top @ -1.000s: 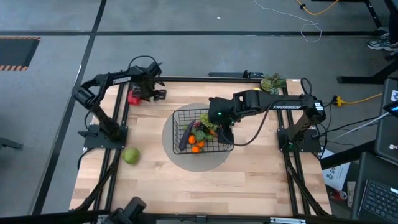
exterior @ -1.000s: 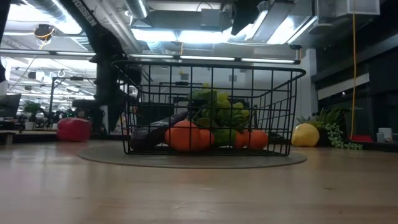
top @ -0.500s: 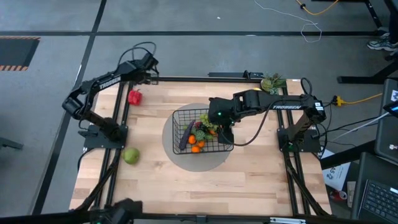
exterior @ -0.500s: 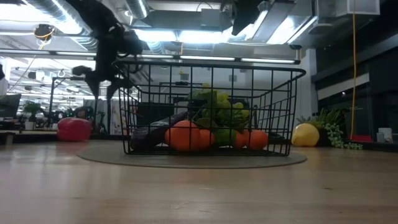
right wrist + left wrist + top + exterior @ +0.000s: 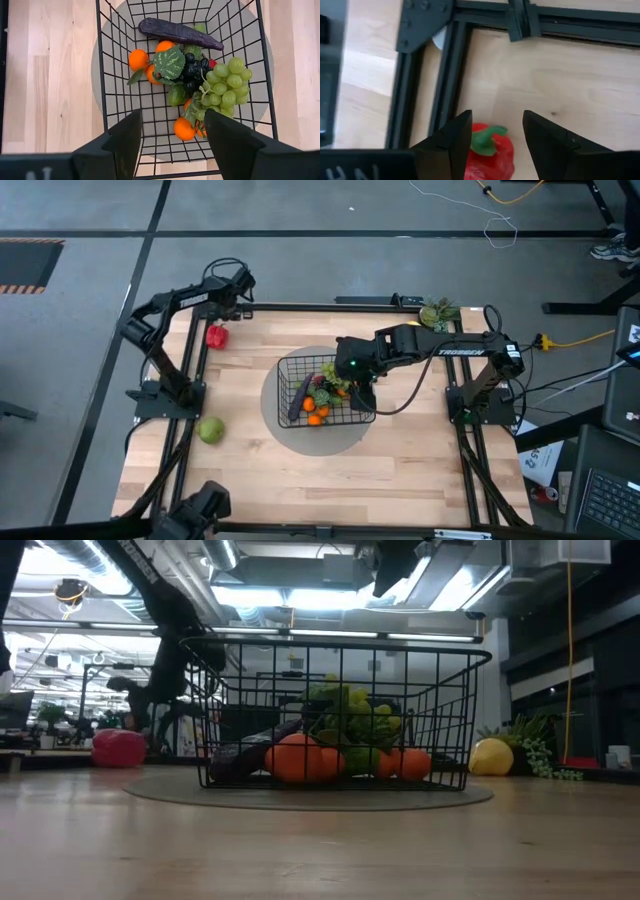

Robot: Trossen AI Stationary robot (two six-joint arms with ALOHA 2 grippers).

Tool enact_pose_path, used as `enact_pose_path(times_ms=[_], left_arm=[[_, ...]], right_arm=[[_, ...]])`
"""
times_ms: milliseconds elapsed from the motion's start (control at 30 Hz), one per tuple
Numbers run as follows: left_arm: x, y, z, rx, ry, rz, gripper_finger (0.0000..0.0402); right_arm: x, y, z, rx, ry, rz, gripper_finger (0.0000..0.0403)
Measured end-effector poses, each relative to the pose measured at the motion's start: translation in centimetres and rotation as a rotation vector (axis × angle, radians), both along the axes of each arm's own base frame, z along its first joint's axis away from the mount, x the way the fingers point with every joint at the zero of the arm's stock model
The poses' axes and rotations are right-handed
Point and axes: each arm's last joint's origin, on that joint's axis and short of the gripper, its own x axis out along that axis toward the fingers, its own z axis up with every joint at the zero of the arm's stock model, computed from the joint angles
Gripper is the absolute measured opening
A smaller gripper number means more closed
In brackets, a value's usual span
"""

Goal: Build produce basket
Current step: Move the red bell pepper to the left of the wire basket

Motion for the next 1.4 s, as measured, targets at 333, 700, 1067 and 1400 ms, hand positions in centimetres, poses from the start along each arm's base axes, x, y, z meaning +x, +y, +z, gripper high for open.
enact_pose_path(times_ms=[333, 700, 1067, 1400], left_arm=[[0.2, -2.6, -0.5, -0.381, -0.210, 0.008, 0.0172], [4.7, -7.1, 1.3, -0.450, -0.231, -0.411, 0.0172], [4.7, -8.5, 1.6, -0.385, 0.216, -0.669, 0.0172], [4.9, -8.1, 0.1, -0.497, 0.252, -0.727, 0.0172]], right_arm=[[-0.1, 0.0, 0.0, -0.001, 0.008, 0.002, 0.0216], [-0.3, 0.0, -0.1, 0.001, 0.033, -0.004, 0.0216], [-0.4, 0.0, -0.2, 0.013, 0.044, -0.030, 0.0216], [-0.4, 0.5, -0.2, 0.021, 0.045, -0.033, 0.0216]])
